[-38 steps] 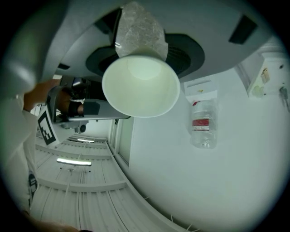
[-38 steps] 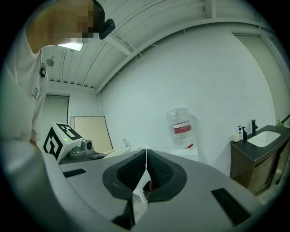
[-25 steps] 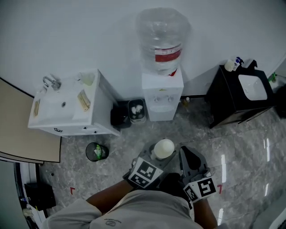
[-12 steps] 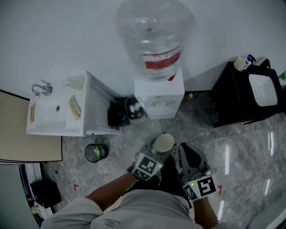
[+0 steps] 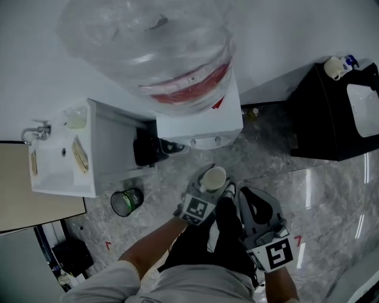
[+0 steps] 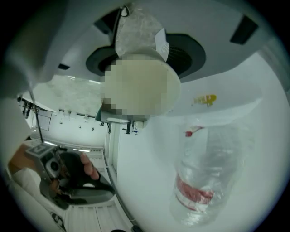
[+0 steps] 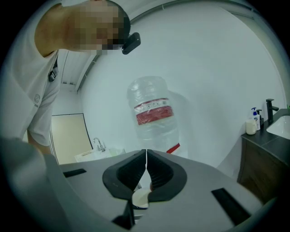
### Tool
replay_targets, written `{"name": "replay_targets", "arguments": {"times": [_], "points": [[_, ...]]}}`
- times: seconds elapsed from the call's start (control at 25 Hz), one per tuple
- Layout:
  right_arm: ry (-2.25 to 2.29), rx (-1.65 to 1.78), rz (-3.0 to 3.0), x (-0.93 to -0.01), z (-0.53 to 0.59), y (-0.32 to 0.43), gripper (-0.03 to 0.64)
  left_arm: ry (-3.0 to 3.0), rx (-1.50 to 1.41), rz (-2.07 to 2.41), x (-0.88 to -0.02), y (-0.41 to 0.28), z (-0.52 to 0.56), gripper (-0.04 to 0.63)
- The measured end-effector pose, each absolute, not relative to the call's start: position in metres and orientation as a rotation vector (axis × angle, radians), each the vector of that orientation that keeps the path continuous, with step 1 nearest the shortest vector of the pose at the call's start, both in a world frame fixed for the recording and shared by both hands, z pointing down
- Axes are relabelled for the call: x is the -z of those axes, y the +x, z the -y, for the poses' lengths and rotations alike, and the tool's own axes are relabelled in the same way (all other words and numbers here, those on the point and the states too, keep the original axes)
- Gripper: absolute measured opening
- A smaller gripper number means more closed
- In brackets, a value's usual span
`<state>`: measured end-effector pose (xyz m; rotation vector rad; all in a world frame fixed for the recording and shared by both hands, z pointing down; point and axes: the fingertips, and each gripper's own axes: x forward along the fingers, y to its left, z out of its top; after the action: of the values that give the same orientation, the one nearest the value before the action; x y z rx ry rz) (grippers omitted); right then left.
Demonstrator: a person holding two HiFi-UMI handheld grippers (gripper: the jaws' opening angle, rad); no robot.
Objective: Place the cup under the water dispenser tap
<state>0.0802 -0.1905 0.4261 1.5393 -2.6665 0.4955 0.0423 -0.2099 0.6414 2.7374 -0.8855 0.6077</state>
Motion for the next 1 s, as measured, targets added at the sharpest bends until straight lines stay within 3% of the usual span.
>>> {"name": "replay_targets", "arguments": {"times": [0.44, 1.0], "points": [[1.692, -0.646, 2.514, -0.569, 0.201, 0.123, 0.017, 2.649, -0.770, 0.966, -0.878, 0.056, 0.293, 0.270], [1.715, -0.683, 2.470, -0.640, 0.202, 0.142, 0.017, 2.457, -0.779, 1.249, -0.982, 0.046, 0.351, 0.272]]}}
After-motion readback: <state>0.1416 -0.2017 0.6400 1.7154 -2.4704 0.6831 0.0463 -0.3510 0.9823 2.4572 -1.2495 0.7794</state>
